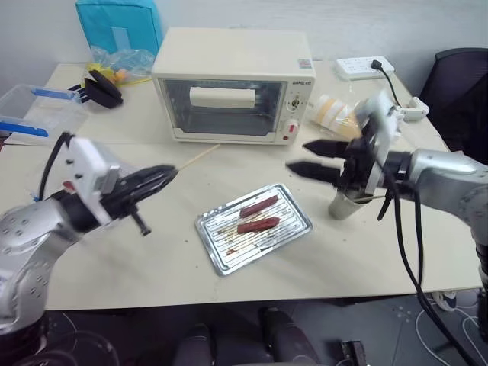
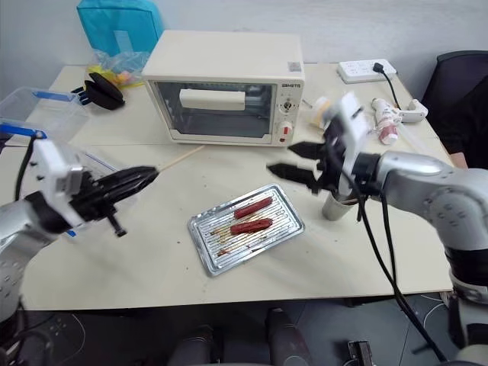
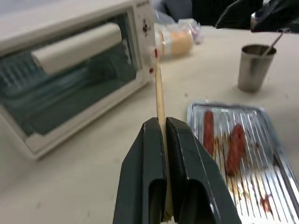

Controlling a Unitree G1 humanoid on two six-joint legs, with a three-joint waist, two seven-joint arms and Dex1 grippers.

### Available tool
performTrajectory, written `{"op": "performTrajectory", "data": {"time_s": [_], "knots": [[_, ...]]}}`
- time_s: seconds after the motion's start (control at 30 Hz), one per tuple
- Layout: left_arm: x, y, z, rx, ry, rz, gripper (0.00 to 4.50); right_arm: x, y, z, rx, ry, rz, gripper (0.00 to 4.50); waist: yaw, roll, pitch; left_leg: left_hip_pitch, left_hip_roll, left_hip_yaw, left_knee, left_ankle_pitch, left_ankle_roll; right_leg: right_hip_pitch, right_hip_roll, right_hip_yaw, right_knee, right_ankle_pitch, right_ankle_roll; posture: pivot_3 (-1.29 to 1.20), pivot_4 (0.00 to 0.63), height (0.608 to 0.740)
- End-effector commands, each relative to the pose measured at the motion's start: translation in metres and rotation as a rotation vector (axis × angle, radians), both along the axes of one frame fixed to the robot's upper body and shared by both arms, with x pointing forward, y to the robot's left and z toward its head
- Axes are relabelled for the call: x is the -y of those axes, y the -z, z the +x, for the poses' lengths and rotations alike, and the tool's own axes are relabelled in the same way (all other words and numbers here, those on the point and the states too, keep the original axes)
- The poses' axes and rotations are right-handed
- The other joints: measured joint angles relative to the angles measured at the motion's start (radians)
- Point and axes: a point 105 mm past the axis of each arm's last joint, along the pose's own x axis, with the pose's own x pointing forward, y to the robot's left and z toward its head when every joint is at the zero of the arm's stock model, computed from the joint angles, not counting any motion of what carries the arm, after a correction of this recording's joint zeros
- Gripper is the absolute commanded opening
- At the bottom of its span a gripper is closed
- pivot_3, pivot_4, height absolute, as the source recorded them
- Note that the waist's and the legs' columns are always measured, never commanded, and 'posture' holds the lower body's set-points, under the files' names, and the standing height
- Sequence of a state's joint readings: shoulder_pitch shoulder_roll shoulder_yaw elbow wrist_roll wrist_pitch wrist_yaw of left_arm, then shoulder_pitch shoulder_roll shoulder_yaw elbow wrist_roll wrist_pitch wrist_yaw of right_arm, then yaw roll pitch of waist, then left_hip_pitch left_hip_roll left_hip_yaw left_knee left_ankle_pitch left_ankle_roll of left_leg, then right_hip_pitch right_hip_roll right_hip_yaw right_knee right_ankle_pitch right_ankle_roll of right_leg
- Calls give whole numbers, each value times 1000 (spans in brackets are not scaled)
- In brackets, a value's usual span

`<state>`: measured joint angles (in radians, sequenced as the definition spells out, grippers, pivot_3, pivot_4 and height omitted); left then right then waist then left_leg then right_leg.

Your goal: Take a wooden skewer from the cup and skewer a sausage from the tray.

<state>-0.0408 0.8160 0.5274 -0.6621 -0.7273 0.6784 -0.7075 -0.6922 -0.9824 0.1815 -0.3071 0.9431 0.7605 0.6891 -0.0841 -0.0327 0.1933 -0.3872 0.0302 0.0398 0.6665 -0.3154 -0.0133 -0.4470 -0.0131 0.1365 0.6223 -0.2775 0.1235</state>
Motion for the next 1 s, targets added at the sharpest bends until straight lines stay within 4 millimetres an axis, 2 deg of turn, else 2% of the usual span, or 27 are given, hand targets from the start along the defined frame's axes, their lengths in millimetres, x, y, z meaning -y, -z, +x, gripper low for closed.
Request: {"op": "performTrajectory", "data": {"time_s": [0.03,0.17,0.43,0.53,0.6,1.0], "knots": [[9,-4,-26,-1,74,53,0,-6,17,-6,204,-201,-216,4476,0,0,0,0,0,0,0,0,0,0,0,0,0,0,0,0,150,740],[12,1,-35,-28,76,65,0,-14,38,-4,230,-319,-288,4476,1,0,0,1,0,-1,0,0,0,1,0,-2,1,0,-1,0,150,740],[13,10,-51,-92,87,91,0,-24,74,16,247,-387,-410,4476,-5,0,0,3,1,-1,1,0,-1,1,1,-2,4,1,-3,0,150,740],[12,8,-50,-82,73,87,0,-29,85,18,231,-409,-425,3889,-3,0,0,3,1,-1,1,1,-2,1,2,-3,5,0,-4,0,150,740],[12,6,-50,-77,69,85,0,-33,90,18,224,-421,-429,3272,-3,0,0,3,1,-2,1,1,-2,1,2,-3,6,0,-4,0,150,740],[12,5,-48,-61,55,74,0,-46,105,27,195,-418,-425,3272,-5,0,0,4,1,-2,1,2,-3,1,2,-4,6,1,-5,0,150,740]]}}
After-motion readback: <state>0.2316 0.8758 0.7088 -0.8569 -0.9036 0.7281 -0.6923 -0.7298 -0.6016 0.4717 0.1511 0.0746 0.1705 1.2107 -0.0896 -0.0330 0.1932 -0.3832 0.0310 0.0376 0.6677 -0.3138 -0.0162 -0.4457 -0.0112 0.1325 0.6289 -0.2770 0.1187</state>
